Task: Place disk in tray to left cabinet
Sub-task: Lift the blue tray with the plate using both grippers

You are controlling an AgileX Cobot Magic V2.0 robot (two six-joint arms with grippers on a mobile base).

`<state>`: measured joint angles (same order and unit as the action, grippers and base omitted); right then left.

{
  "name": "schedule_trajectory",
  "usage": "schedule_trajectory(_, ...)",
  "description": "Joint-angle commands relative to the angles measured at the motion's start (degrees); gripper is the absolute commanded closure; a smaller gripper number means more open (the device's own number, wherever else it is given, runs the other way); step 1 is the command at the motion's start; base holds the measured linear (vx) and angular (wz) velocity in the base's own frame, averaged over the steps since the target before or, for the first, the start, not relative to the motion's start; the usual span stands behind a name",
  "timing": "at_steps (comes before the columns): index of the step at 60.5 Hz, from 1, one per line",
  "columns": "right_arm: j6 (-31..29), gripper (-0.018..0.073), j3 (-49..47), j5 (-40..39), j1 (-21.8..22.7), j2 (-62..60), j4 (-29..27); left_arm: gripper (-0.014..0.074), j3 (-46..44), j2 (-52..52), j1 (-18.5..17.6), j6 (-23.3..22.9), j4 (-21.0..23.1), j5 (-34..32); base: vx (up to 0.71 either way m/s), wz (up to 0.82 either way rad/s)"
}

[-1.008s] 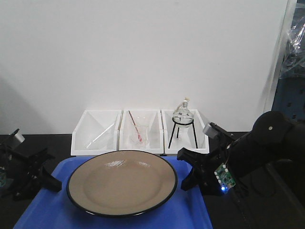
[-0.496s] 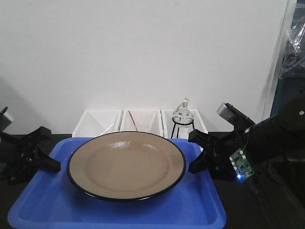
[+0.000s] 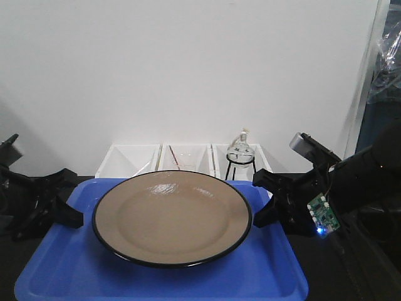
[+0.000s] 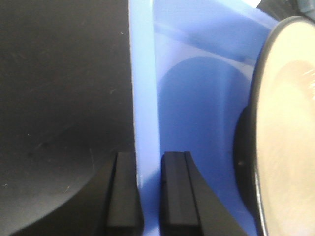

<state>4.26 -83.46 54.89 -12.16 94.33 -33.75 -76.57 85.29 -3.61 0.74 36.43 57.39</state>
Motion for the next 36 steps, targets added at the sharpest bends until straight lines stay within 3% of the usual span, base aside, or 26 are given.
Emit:
schedule_trajectory(1, -0.72, 0.0565, -4.05, 0.04, -1.61, -3.43, -11.65, 0.0597, -1.75, -2.31, -2.58, -1.05, 11.79, -0.48, 0.0, 0.0)
schedule_trajectory(36, 1.19, 0.0565, -6.26, 2.14, -1.61, -2.78, -9.71, 0.0597, -1.8, -2.31, -2.58, -1.12, 13.39, -0.79, 0.0, 0.0)
